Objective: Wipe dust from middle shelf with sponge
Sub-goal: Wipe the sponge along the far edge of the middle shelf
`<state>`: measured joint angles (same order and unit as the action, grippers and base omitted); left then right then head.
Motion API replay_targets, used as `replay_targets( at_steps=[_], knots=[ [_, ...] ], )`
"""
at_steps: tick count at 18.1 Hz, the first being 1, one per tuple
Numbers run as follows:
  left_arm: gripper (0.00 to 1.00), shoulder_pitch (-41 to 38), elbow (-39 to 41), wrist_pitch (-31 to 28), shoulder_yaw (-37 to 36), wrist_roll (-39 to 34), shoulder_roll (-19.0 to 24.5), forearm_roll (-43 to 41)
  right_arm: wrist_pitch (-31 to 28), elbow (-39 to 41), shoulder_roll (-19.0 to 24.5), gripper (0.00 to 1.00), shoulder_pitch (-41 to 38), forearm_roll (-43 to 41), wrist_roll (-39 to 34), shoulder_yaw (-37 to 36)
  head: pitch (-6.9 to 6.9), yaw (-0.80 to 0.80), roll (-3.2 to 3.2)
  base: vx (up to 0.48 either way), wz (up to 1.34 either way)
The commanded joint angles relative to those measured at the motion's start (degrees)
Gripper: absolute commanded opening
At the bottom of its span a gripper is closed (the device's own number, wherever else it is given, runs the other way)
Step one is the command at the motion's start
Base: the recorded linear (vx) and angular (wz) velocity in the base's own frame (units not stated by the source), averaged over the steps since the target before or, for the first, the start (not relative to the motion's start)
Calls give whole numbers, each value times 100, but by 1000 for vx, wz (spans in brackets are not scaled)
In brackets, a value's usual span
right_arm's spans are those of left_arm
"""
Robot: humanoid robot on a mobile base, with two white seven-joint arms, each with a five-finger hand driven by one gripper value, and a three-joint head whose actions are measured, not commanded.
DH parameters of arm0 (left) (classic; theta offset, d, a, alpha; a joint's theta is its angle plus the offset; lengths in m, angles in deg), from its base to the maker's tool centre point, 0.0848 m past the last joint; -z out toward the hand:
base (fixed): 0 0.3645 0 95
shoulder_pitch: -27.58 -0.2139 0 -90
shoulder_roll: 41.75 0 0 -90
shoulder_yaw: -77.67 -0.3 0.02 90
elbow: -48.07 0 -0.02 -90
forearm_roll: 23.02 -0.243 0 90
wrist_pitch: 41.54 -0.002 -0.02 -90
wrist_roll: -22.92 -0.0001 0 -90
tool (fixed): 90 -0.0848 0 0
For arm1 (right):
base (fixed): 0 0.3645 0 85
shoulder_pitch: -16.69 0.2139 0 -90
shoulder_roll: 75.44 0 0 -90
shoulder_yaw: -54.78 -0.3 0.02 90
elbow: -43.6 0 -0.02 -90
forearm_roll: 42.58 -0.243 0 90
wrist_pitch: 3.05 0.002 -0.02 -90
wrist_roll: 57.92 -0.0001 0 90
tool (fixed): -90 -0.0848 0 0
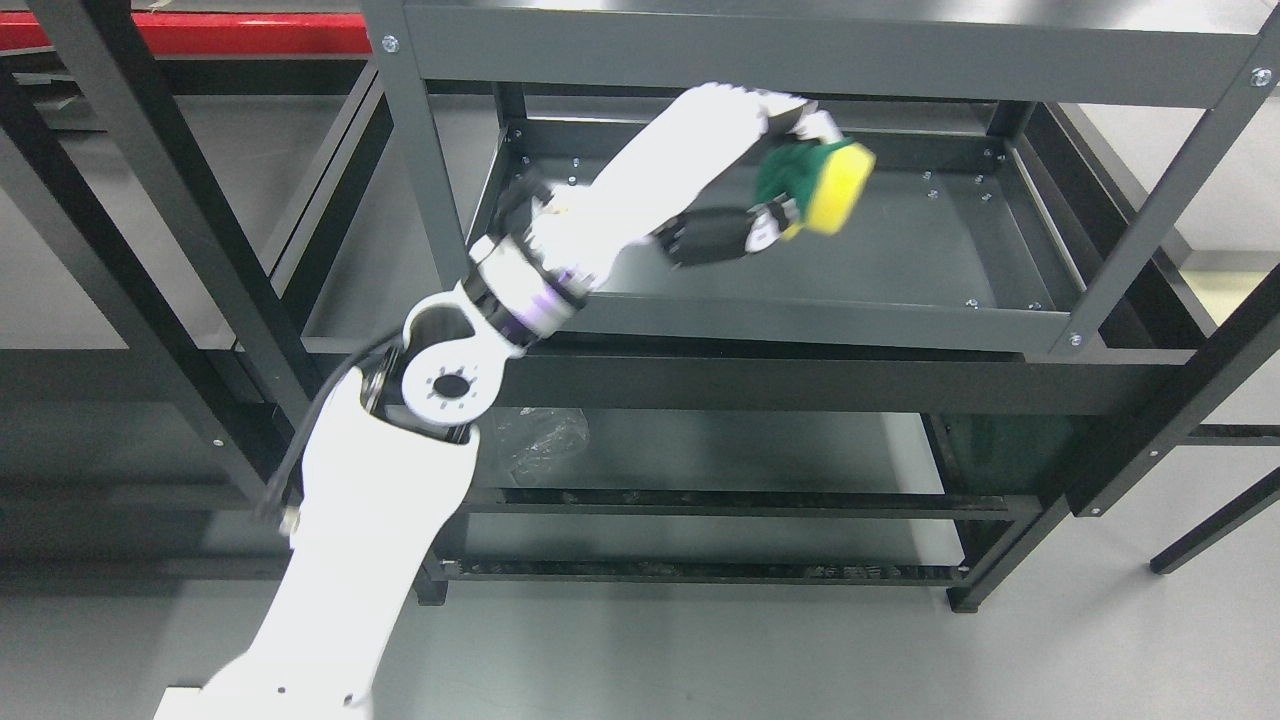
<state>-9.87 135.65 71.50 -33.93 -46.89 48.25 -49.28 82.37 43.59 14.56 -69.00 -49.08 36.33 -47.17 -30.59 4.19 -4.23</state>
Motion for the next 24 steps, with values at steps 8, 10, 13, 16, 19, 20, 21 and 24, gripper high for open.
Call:
replay_targets(
  at_steps=[8, 10, 13, 16, 19, 20, 21, 24],
  knots=[
    [0, 4158, -2860, 254, -2761, 276, 100, -1591, 19, 100, -100, 100, 0, 0, -4, 0, 0, 0, 0, -2, 7],
    [0, 4149, -3070, 429, -2797, 258, 100, -1855, 19, 100, -100, 100, 0, 0, -4, 0, 0, 0, 0, 0, 0],
    [0, 4010, -3168, 570, -2823, 240, 100, -1988, 19, 100, -100, 100, 0, 0, -4, 0, 0, 0, 0, 0, 0],
    [0, 3571, -3159, 719, -2736, 240, 100, -2181, 19, 100, -100, 100, 0, 0, -4, 0, 0, 0, 0, 0, 0],
    [0, 3455, -2975, 974, -2411, 249, 100, -2217, 19, 100, -100, 100, 0, 0, -4, 0, 0, 0, 0, 0, 0],
    [0, 3455, -2870, 1053, -2271, 258, 100, -2217, 19, 100, -100, 100, 0, 0, -4, 0, 0, 0, 0, 0, 0],
    [0, 3455, -2712, 1132, -2113, 275, 200, -2208, 19, 100, -100, 100, 0, 0, -4, 0, 0, 0, 0, 0, 0],
    [0, 3455, -2220, 1526, -1621, 468, 832, -2182, 19, 100, -100, 100, 0, 0, -4, 0, 0, 0, 0, 0, 0]
  ],
)
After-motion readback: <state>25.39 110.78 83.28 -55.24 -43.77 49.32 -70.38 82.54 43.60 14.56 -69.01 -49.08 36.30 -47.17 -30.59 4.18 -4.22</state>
